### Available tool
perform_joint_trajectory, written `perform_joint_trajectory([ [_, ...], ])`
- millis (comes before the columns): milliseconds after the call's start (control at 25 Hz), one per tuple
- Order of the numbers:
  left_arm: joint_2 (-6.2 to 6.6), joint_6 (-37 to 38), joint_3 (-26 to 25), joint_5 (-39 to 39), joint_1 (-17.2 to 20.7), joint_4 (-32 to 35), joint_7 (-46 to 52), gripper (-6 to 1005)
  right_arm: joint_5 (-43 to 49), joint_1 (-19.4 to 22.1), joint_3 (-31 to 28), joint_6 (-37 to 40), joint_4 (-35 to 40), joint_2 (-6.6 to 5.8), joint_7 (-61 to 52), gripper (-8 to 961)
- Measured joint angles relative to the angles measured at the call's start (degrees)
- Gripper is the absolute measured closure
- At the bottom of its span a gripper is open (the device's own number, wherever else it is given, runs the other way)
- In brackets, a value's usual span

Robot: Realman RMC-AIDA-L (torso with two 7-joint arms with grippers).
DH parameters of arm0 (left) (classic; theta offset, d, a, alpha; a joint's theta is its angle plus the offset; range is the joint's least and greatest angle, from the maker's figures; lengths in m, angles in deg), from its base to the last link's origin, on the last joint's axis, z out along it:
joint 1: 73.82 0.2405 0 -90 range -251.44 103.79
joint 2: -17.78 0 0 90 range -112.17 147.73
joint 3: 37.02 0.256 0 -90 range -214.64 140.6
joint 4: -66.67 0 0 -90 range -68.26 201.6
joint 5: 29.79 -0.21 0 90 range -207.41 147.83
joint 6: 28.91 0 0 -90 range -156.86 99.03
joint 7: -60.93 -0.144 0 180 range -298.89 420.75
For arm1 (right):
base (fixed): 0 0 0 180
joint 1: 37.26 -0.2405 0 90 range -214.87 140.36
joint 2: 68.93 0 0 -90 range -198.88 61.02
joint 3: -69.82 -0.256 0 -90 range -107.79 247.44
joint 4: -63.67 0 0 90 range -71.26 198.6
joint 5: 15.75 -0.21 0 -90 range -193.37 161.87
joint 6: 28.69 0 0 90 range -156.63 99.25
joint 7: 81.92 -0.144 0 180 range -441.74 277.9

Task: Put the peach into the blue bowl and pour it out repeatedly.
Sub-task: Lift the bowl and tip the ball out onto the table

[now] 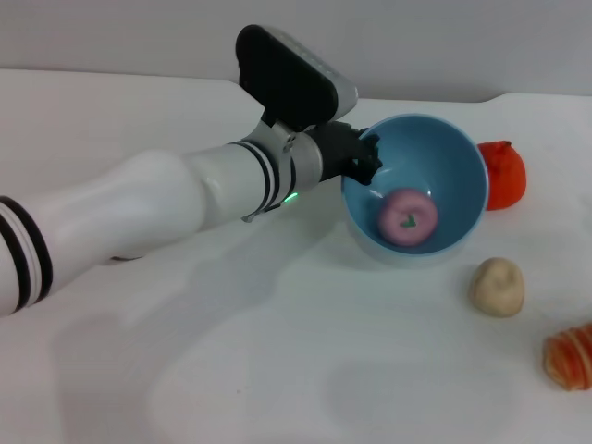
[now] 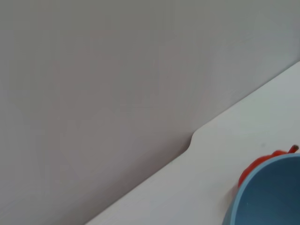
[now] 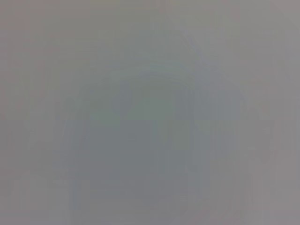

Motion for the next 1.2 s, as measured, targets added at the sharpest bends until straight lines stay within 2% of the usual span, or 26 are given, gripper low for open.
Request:
perform_joint_trajectory([
  [320, -0.03, -0.2, 0.0, -4.7, -0.5, 3.8, -0.1, 1000, -0.3, 2.0, -9.0, 0.6, -10.1, 0.38, 3.9, 316],
  [560, -0.04, -3.3, 1.0, -13.3, 0.0, 10.0, -3.5, 1000, -0.5, 2.2, -16.1, -0.9, -15.4, 0.41, 6.4, 290],
  [760, -0.22, -12.6, 8.5, -20.5, 0.8, 11.4, -10.1, 1000, -0.5, 3.4, -24.2, -1.9, -19.5, 0.45, 9.9, 260],
  [840, -0.31, -19.2, 13.1, -24.4, 1.4, 11.2, -13.1, 1000, -0.5, 3.6, -26.3, -1.9, -20.5, 0.46, 10.2, 253],
  [960, -0.35, -26.2, 17.3, -29.8, 2.1, 10.9, -16.0, 1000, -0.5, 3.7, -27.6, -2.2, -20.9, 0.47, 10.2, 252],
  [1080, -0.42, -30.4, 18.9, -34.1, 2.7, 10.2, -17.1, 1000, -0.5, 3.7, -27.8, -1.9, -20.9, 0.49, 10.2, 252],
  [1200, -0.42, -31.2, 18.9, -36.0, 2.8, 9.4, -17.1, 1000, -0.5, 3.4, -27.8, -1.7, -20.9, 0.5, 10.1, 252],
])
